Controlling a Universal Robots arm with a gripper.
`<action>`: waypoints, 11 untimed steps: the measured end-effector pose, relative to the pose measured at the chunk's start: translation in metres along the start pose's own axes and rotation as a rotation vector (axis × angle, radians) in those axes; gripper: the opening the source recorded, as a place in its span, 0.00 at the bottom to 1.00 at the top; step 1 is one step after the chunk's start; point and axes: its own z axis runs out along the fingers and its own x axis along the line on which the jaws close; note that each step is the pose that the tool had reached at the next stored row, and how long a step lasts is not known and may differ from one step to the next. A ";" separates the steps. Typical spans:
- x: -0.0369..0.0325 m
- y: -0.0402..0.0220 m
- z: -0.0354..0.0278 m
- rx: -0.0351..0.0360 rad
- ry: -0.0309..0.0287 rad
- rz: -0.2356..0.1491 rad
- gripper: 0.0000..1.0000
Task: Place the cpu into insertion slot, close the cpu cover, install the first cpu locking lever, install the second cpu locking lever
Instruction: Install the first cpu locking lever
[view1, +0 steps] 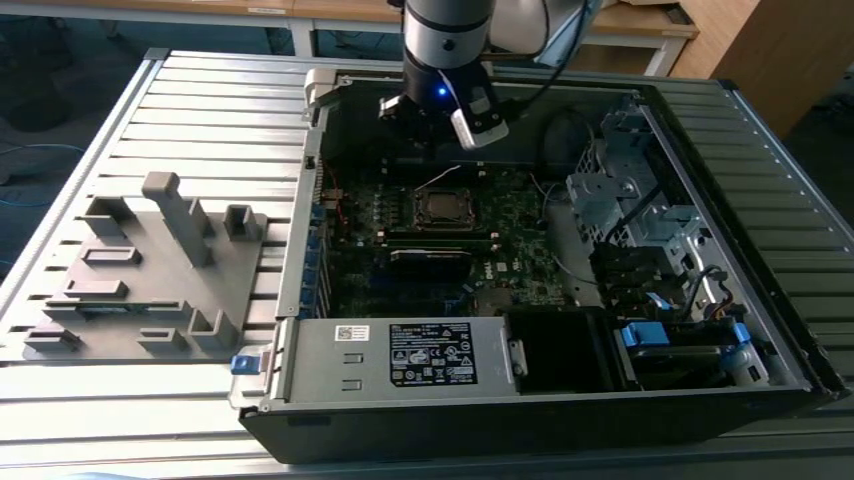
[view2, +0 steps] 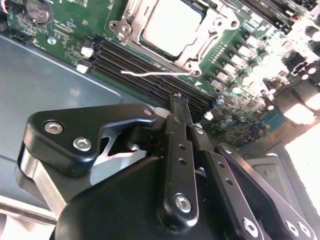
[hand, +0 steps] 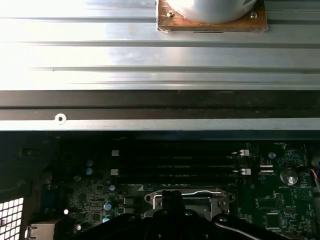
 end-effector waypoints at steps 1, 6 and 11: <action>-0.0011 0.0000 0.0000 0.0000 -0.0001 0.000 0.11; -0.0037 0.0000 0.0001 -0.0003 -0.0001 0.000 0.11; -0.0038 0.0001 0.0001 -0.0057 0.0000 0.000 0.11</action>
